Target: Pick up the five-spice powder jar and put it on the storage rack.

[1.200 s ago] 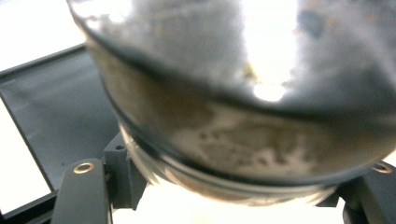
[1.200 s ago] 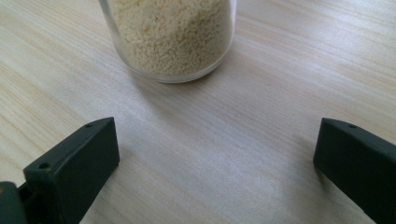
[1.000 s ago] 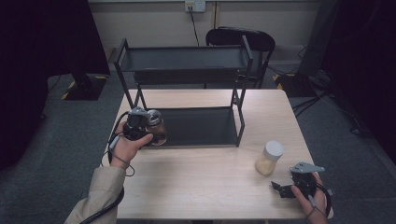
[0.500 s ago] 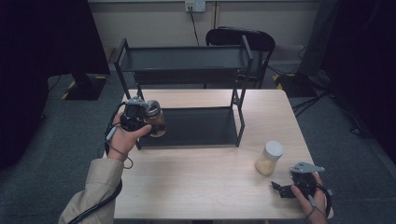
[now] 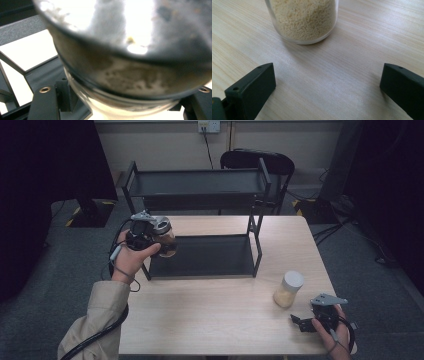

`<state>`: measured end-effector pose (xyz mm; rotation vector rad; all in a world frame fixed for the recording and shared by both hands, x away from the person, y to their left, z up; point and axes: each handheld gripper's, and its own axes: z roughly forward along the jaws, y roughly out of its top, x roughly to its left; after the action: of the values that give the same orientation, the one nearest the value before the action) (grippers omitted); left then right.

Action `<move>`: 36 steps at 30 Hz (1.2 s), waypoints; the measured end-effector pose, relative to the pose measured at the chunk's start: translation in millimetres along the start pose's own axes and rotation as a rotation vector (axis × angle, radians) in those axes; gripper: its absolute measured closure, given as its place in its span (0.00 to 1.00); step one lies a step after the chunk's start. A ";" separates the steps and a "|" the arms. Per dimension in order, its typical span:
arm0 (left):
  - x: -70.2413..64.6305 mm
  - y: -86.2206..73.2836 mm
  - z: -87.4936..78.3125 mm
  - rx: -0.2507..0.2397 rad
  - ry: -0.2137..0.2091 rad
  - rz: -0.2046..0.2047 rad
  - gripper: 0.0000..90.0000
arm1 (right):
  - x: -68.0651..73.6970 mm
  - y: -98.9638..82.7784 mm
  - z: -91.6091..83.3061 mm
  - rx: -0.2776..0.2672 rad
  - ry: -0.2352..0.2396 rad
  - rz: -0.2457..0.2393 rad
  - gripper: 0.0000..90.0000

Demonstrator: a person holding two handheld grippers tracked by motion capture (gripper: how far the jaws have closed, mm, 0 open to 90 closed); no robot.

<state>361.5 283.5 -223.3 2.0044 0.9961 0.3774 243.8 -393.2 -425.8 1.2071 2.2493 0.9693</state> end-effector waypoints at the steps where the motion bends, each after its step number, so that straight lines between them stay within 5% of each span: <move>1: 0.3 1.7 -1.3 -0.001 0.000 0.000 0.33 | 0.0 0.0 0.0 0.000 0.000 0.000 0.00; 36: 3.8 70.3 -42.1 0.005 0.014 0.032 0.33 | 0.0 0.0 0.0 0.000 0.000 0.000 0.00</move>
<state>375.4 286.8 -142.5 2.0265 0.9752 0.4077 243.7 -393.1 -425.7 1.2072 2.2490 0.9691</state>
